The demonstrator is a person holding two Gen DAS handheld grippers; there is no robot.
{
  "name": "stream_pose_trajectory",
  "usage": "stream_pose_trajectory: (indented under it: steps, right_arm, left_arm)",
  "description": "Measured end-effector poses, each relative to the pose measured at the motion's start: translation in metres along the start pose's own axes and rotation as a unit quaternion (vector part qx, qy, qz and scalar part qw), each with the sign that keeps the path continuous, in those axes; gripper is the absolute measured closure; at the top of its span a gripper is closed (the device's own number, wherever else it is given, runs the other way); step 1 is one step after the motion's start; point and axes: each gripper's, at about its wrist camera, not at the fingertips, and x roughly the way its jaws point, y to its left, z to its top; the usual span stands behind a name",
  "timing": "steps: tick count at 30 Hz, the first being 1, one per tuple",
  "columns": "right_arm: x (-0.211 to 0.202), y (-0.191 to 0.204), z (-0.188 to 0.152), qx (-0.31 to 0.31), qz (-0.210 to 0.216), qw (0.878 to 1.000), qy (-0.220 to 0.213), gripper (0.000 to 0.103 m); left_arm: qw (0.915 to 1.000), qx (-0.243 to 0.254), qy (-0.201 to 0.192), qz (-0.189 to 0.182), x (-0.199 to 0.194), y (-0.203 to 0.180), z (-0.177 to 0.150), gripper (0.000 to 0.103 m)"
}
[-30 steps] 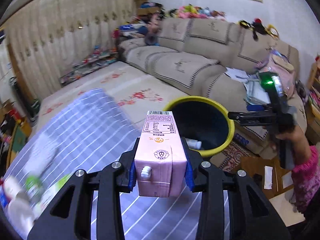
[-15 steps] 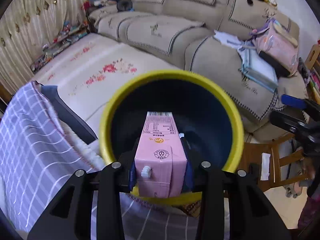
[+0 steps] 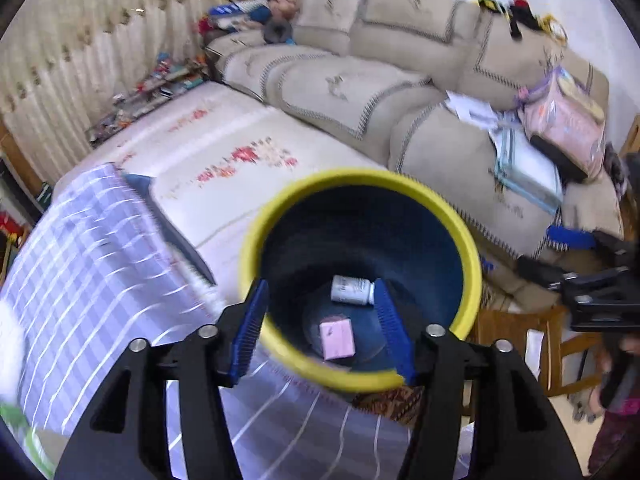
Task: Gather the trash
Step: 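Move the carton over the bin and open the left tool, then grasp the white tissue with the right tool and lift it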
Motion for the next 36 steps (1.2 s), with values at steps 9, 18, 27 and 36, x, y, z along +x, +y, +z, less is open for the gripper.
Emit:
stream_pose_trajectory:
  steps: [9,18,27,36]
  right_arm:
    - [0.004,0.071,-0.002,-0.064,0.055,0.996,0.007,0.008]
    - [-0.002,0.204,-0.021,-0.173,0.147,0.974,0.017,0.007]
    - [-0.026,0.340,-0.071,-0.269,0.240,0.932,0.033,0.007]
    - [-0.067,0.427,-0.114,-0.309,0.328,0.892,0.030,0.007]
  left_arm:
    - [0.9868,-0.095,-0.096,0.089,-0.149,0.064,-0.087,0.017]
    - [0.9380,-0.240,-0.110,0.224,-0.262,0.142,-0.217,0.012]
    - [0.8974,-0.305,-0.128,0.292,-0.326,0.178,-0.303,0.012]
    - [0.8800,-0.320,-0.138,0.323,-0.358,0.182,-0.331,0.011]
